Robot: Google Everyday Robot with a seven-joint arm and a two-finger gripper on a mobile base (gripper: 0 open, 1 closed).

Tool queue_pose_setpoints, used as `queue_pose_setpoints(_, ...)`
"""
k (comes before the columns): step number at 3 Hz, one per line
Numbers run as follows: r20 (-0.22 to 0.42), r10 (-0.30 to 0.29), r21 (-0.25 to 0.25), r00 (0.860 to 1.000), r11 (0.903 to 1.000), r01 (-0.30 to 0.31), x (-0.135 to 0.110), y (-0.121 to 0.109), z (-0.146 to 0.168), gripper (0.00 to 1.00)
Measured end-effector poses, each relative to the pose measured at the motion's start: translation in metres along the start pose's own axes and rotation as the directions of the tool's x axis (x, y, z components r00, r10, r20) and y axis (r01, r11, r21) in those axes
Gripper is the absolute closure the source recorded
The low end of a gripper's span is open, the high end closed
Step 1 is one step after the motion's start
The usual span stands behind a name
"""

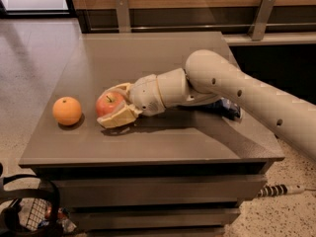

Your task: Move apple near orange

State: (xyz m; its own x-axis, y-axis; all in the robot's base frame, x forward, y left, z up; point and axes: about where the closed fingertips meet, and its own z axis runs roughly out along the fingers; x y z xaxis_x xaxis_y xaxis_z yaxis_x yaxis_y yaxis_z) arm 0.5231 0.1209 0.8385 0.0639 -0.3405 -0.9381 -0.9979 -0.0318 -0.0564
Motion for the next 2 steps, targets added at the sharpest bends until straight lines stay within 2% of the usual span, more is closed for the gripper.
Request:
queue_pose_setpoints(1,0.0,0.0,-0.001,1.0,1.0,0.0,-0.0004,0.0003,0.0006,0.17)
queue_pose_setpoints(2,0.0,0.0,-0.002,1.0,1.0,0.0,-0.0008,0.0004,0.0005,0.0)
